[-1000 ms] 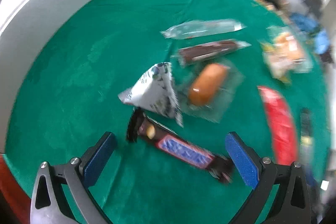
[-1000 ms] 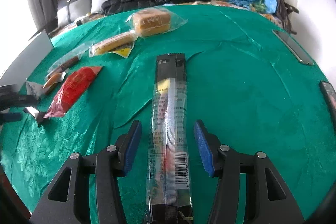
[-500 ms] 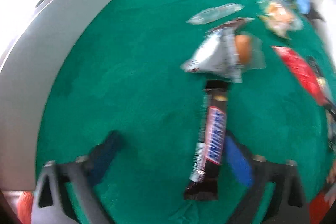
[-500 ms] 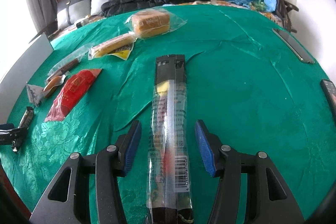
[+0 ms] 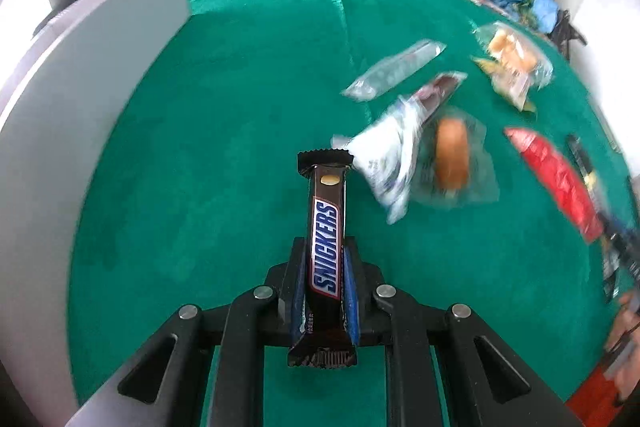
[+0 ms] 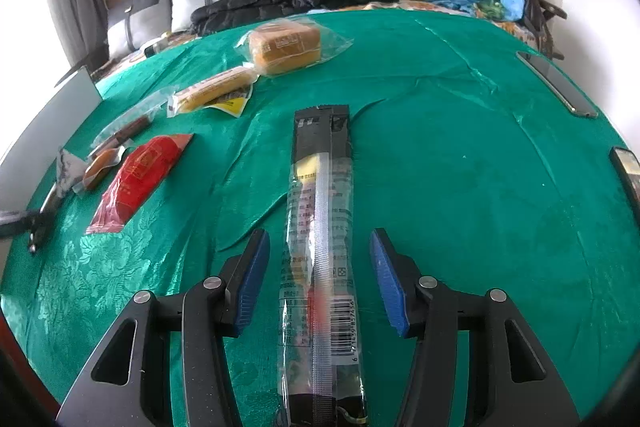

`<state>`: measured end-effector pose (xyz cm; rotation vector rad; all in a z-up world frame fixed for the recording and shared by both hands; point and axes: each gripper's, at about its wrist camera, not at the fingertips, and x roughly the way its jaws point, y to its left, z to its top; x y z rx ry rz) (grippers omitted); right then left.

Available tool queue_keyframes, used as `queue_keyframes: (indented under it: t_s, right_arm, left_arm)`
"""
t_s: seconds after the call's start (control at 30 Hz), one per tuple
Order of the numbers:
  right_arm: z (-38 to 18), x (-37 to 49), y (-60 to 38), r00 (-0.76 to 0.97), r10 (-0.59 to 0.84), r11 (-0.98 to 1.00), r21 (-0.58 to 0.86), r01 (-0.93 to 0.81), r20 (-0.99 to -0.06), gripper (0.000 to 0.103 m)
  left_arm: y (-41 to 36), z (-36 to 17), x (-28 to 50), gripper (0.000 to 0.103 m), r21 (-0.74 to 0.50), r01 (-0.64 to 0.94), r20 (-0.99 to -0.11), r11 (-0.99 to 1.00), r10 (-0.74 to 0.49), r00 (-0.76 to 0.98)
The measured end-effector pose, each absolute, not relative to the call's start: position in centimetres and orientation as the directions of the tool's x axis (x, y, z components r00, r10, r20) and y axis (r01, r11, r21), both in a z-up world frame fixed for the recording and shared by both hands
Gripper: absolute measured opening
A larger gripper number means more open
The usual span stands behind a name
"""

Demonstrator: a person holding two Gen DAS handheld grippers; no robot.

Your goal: Organize snacks

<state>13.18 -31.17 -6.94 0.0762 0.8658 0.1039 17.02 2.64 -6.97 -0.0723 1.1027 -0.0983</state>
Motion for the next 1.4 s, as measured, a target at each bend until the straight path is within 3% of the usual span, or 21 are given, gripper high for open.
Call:
queue_keyframes:
  t_s: [0.13,0.2,0.3,0.33,0.37,0.5,0.7,1.4]
  right_arm:
    - [-6.9,13.2,-31.1,0.644,0.113,0.993,0.101,-0.056,-0.757,0.054]
    - [-6.9,13.1,-31.1,0.644,0.112,0.993,0.101,-0.054,-0.757,0.053]
    - [-6.9,13.1,-31.1,0.644,0.111,0.994,0.1,-0.054,-0.757,0.053]
    - [-6.9,13.1,-31.1,0.644,0.111,0.994,0.1,-0.054,-0.757,0.053]
    - [-6.9,13.1,-31.1,0.644,0.111,0.993,0.101,-0.054,-0.757,0.053]
    - [-6.9,13.1,-31.1,0.644,0.112,0.993,0.102,-0.052,-0.757,0.053]
    - [-6.8,13.1,-31.1,0.645,0.107,0.994,0.099,-0.048,-0.757,0.053]
    - [-6.8,13.1,-31.1,0.645,0.106,0.994,0.1,-0.046,-0.756,0.054]
  left_arm:
    - [0.4,-7.1,19.1,0.017,-0.173,0.086,-0.869,0.981,-0.193,0.455]
    - [-0.3,-7.1,19.8,0.025,-0.184,0.053,-0.856,0.982,-0.186,0.482]
    - [-1.4,-7.2,20.8,0.066,-0.173,0.087,-0.85,0.981,-0.193,0.49]
    - [-1.6,-7.4,20.4,0.089,-0.1,0.094,-0.865,0.991,-0.133,0.484]
    - [-1.9,-7.9,20.3,0.096,-0.011,0.102,-0.875,0.995,-0.059,0.48]
    - [-0.6,-8.4,18.7,0.103,-0.001,0.092,-0.852,0.996,-0.049,0.522]
    - [1.6,-8.4,19.9,0.103,-0.005,-0.014,-0.825,1.0,0.003,0.566]
    - [0.8,-8.9,21.3,0.103,-0.007,0.011,-0.815,1.0,-0.012,0.58]
